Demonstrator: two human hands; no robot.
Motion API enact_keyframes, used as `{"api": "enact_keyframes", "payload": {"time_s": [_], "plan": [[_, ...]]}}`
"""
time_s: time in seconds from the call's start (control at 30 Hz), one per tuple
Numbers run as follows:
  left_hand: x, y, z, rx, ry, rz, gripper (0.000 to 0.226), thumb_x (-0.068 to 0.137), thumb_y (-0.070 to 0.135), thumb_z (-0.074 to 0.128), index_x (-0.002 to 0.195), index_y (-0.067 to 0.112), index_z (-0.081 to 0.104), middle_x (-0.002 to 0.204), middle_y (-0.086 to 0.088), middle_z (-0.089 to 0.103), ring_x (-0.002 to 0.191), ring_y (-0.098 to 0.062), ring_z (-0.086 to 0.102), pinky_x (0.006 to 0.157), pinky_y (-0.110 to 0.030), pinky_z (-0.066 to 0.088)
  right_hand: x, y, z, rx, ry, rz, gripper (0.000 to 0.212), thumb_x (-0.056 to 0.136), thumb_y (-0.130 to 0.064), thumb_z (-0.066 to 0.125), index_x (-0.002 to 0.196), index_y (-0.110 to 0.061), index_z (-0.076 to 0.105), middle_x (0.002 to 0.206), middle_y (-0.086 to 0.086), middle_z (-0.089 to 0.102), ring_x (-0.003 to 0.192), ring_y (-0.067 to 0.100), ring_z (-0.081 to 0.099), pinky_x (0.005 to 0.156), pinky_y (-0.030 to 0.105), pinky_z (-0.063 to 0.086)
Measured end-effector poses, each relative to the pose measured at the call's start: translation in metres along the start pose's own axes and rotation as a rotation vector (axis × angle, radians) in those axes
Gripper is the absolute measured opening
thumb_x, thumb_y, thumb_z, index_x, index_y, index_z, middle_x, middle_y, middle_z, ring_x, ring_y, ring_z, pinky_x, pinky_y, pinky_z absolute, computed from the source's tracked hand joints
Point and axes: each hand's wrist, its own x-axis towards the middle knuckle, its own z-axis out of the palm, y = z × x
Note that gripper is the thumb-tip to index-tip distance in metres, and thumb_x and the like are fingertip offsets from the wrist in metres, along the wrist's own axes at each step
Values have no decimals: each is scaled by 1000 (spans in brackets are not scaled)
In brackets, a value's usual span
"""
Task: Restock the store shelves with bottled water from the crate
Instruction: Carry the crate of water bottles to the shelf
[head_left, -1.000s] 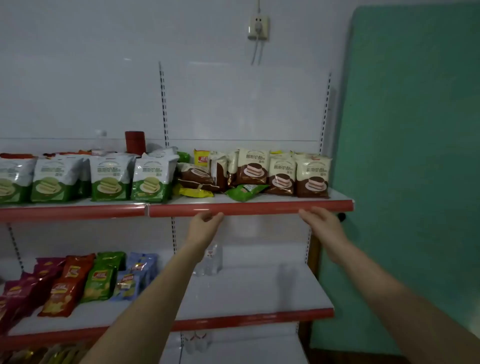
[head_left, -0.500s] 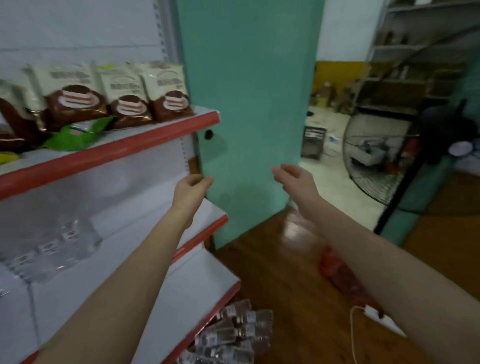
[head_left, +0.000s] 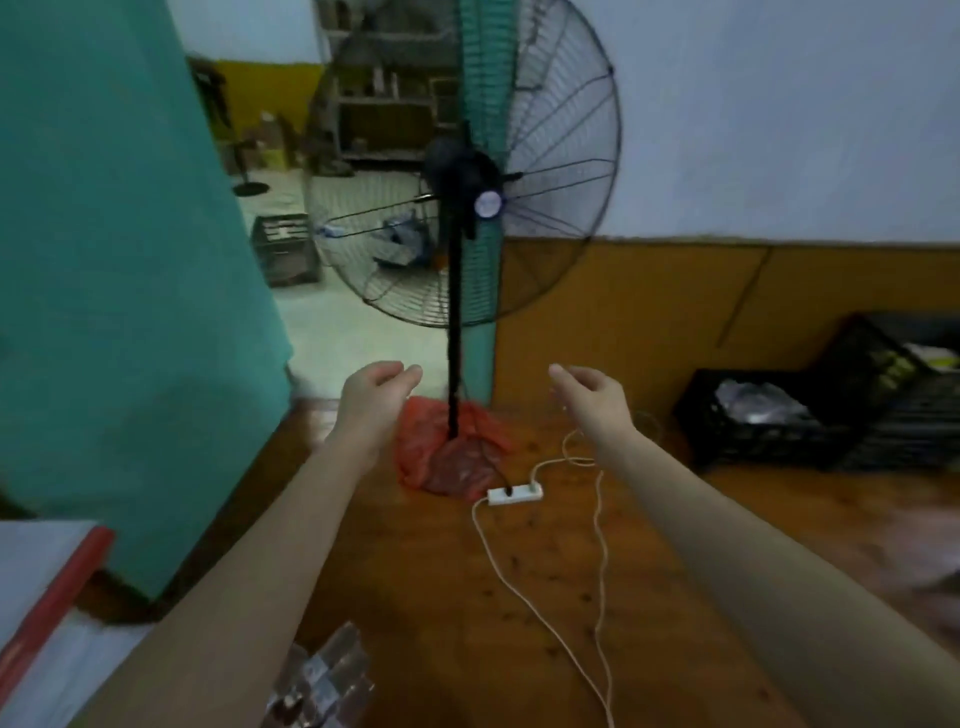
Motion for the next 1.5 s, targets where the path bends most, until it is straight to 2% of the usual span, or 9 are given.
{"api": "enact_keyframes", "payload": {"time_s": [0.27, 0.43, 0.63, 0.83, 0.97, 1.07, 1.2, 1.27, 1.5], "plan": [[46, 35, 171, 36, -301, 60, 43, 91, 28, 58, 128, 7, 54, 126, -9, 58, 115, -19, 55, 99, -32, 43, 85, 32, -134, 37, 239, 85, 56, 90, -38, 58, 134, -7, 46, 131, 10, 55, 119, 24, 54, 104, 43, 43], [74, 54, 253, 89, -423, 71, 44, 92, 31, 56, 131, 10, 50, 128, -6, 56, 118, -18, 53, 101, -33, 41, 138, 45, -196, 64, 326, 97, 55, 90, -39, 57, 133, -6, 48, 128, 10, 56, 116, 22, 55, 102, 40, 44], [121, 75, 336, 97, -526, 74, 42, 92, 29, 56, 130, 13, 50, 129, -6, 55, 119, -19, 52, 95, -29, 42, 196, 56, -239, 125, 420, 138, 54, 91, -35, 57, 135, -6, 47, 127, 10, 57, 117, 23, 54, 106, 42, 41], [188, 84, 421, 120, -665, 72, 42, 92, 25, 55, 132, 12, 48, 131, -7, 53, 120, -20, 52, 95, -29, 41, 277, 67, -268, 151, 547, 172, 45, 91, -30, 58, 128, -4, 53, 111, 7, 62, 99, 16, 58, 95, 34, 45], [244, 91, 476, 152, -762, 45, 41, 93, 23, 55, 132, 10, 48, 130, -7, 54, 117, -19, 53, 91, -27, 42, 335, 68, -287, 169, 624, 224, 38, 92, -28, 57, 122, -5, 55, 106, 7, 60, 107, 23, 58, 96, 38, 45], [277, 95, 519, 159, -807, 26, 40, 92, 21, 55, 130, 9, 49, 128, -7, 56, 114, -18, 54, 89, -27, 42, 366, 71, -302, 163, 682, 244, 40, 91, -28, 58, 124, -7, 53, 117, 11, 59, 115, 27, 55, 102, 44, 42], [299, 93, 576, 185, -869, -30, 37, 92, 19, 55, 128, 9, 51, 125, -8, 57, 105, -16, 55, 90, -29, 43, 391, 92, -332, 172, 741, 303, 50, 89, -31, 60, 129, -3, 49, 123, 12, 57, 115, 26, 54, 103, 44, 42], [305, 91, 603, 211, -897, -51, 37, 93, 19, 54, 128, 10, 51, 124, -8, 57, 108, -17, 56, 92, -30, 44, 404, 106, -352, 174, 786, 336, 51, 90, -33, 59, 130, -4, 49, 128, 13, 55, 117, 27, 54, 103, 46, 42], [340, 85, 723, 270, -943, -98, 36, 93, 21, 54, 127, 9, 52, 125, -11, 57, 112, -23, 56, 97, -37, 45, 473, 150, -437, 195, 851, 416, 53, 90, -35, 59, 132, -3, 49, 124, 13, 57, 115, 27, 55, 102, 46, 44]]}}
